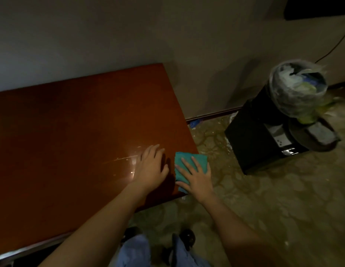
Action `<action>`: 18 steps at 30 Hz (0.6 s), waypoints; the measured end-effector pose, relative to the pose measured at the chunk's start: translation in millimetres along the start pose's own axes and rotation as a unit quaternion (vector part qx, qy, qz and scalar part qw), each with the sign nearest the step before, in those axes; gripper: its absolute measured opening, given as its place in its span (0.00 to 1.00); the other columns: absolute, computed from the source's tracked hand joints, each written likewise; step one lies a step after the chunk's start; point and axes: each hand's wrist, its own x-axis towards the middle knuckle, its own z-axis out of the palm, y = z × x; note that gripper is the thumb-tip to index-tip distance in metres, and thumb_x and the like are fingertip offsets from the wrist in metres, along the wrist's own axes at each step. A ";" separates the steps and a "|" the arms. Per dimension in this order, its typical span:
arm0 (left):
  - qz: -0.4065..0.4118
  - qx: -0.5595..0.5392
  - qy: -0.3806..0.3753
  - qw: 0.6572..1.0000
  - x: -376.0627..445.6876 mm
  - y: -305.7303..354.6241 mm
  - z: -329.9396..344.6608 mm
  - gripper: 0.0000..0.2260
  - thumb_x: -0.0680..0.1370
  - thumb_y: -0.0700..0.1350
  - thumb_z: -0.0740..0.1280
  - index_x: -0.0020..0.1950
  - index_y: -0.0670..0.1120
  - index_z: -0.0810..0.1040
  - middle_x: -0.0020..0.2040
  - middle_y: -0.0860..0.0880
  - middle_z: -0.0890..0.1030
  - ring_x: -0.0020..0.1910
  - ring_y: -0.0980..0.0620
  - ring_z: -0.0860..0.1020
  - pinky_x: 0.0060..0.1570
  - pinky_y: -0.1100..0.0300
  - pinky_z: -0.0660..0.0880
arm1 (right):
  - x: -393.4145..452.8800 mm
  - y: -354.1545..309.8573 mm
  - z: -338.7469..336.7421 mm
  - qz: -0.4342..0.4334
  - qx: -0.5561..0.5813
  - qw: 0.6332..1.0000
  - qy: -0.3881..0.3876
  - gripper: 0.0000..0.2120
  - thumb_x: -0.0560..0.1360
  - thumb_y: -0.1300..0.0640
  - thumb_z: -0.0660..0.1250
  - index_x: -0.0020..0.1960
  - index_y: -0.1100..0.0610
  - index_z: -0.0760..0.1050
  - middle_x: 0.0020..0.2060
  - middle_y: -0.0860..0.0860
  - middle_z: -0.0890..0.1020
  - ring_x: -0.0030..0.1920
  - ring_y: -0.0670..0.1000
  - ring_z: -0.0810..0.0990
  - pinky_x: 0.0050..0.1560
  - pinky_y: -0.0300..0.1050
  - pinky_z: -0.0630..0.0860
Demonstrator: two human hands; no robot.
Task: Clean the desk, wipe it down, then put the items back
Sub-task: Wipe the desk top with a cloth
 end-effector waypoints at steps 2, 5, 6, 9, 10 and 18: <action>0.004 0.014 -0.010 1.000 5.1 14.6 1.0 0.26 0.79 0.53 0.59 0.75 0.51 0.58 0.76 0.50 0.56 0.75 0.51 0.52 0.73 0.49 0.48 | -2.3 10.7 0.7 0.008 0.027 1.000 0.008 0.26 0.70 0.34 0.51 0.65 0.41 0.65 0.63 0.47 0.77 0.65 0.54 0.66 0.47 0.66 0.76; -0.006 0.032 -0.022 0.999 16.8 24.7 -1.6 0.26 0.79 0.54 0.59 0.75 0.50 0.58 0.76 0.50 0.57 0.76 0.51 0.52 0.74 0.48 0.49 | -1.0 22.0 5.7 -0.009 0.067 0.997 0.044 0.22 0.70 0.38 0.61 0.61 0.43 0.75 0.61 0.48 0.78 0.63 0.54 0.67 0.40 0.58 0.80; -0.009 0.040 -0.026 0.999 22.1 27.8 -3.0 0.25 0.79 0.54 0.58 0.75 0.50 0.58 0.76 0.49 0.57 0.75 0.50 0.52 0.74 0.47 0.50 | -0.2 25.1 7.4 -0.017 0.082 0.995 0.062 0.21 0.67 0.40 0.69 0.58 0.44 0.78 0.60 0.48 0.79 0.61 0.54 0.67 0.39 0.57 0.81; -0.005 0.052 -0.040 0.998 40.6 42.8 -7.0 0.25 0.79 0.54 0.58 0.75 0.50 0.59 0.76 0.49 0.58 0.75 0.50 0.52 0.74 0.46 0.50 | 5.4 37.0 5.7 -0.057 0.127 0.986 0.091 0.27 0.55 0.51 0.81 0.52 0.49 0.81 0.54 0.47 0.82 0.55 0.52 0.68 0.36 0.52 0.81; 0.000 0.054 -0.041 0.998 48.6 50.5 -7.9 0.25 0.79 0.54 0.58 0.74 0.51 0.59 0.76 0.49 0.58 0.75 0.50 0.52 0.74 0.46 0.50 | 7.2 45.6 4.3 -0.075 0.136 0.982 0.105 0.26 0.55 0.53 0.81 0.52 0.50 0.80 0.53 0.48 0.82 0.54 0.51 0.68 0.36 0.50 0.81; 0.067 0.051 -0.043 0.995 126.8 146.8 -11.7 0.25 0.78 0.53 0.60 0.74 0.49 0.60 0.75 0.48 0.59 0.75 0.50 0.54 0.73 0.48 0.51 | -21.1 161.0 -46.7 0.065 0.225 0.944 0.231 0.14 0.70 0.51 0.67 0.52 0.55 0.81 0.51 0.50 0.82 0.53 0.44 0.70 0.53 0.38 0.75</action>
